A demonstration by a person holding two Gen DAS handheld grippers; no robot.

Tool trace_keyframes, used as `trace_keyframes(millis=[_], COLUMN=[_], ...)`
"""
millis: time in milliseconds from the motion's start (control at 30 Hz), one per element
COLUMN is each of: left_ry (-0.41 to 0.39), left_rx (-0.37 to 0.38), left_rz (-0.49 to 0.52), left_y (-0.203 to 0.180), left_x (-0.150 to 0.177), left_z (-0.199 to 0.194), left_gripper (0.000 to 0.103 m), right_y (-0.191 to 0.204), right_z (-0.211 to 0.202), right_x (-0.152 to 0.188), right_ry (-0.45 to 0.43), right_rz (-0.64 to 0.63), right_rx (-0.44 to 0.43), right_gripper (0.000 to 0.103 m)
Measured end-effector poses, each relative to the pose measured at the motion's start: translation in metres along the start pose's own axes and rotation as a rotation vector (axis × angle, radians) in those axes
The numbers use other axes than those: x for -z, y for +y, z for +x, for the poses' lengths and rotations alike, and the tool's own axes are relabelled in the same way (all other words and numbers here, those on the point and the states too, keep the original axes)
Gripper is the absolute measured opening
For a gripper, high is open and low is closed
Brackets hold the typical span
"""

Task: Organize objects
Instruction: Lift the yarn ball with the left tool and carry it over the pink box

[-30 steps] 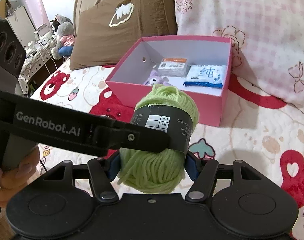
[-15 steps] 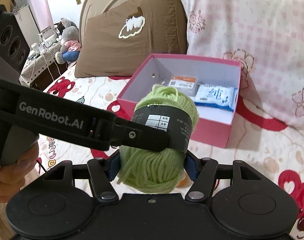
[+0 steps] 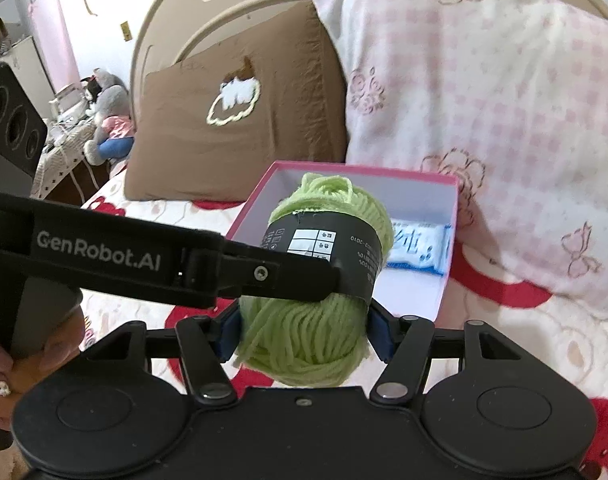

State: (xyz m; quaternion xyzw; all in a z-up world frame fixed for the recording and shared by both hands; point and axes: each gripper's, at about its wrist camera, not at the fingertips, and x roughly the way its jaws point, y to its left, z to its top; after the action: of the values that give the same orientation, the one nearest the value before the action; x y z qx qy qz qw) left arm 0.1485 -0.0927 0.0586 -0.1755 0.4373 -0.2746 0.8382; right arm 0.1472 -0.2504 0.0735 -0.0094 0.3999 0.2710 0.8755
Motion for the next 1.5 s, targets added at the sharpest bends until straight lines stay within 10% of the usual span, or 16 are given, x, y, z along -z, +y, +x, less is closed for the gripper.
trace_keyframes(millis=[933, 1500], left_ry=[-0.005, 0.026], left_rx=[0.009, 0.014], left_rz=[0.014, -0.021], left_y=[0.067, 0.102], left_x=[-0.032, -0.021], left_z=[0.096, 0.147], left_gripper=[0.059, 0.059], right_y=[-0.035, -0.042], right_z=[0.101, 0.165], right_x=[-0.008, -0.008], right_ry=[-0.086, 0.096], right_rz=[0.071, -0.029], right_rx=[0.134, 0.221], right_gripper=[0.067, 0.067])
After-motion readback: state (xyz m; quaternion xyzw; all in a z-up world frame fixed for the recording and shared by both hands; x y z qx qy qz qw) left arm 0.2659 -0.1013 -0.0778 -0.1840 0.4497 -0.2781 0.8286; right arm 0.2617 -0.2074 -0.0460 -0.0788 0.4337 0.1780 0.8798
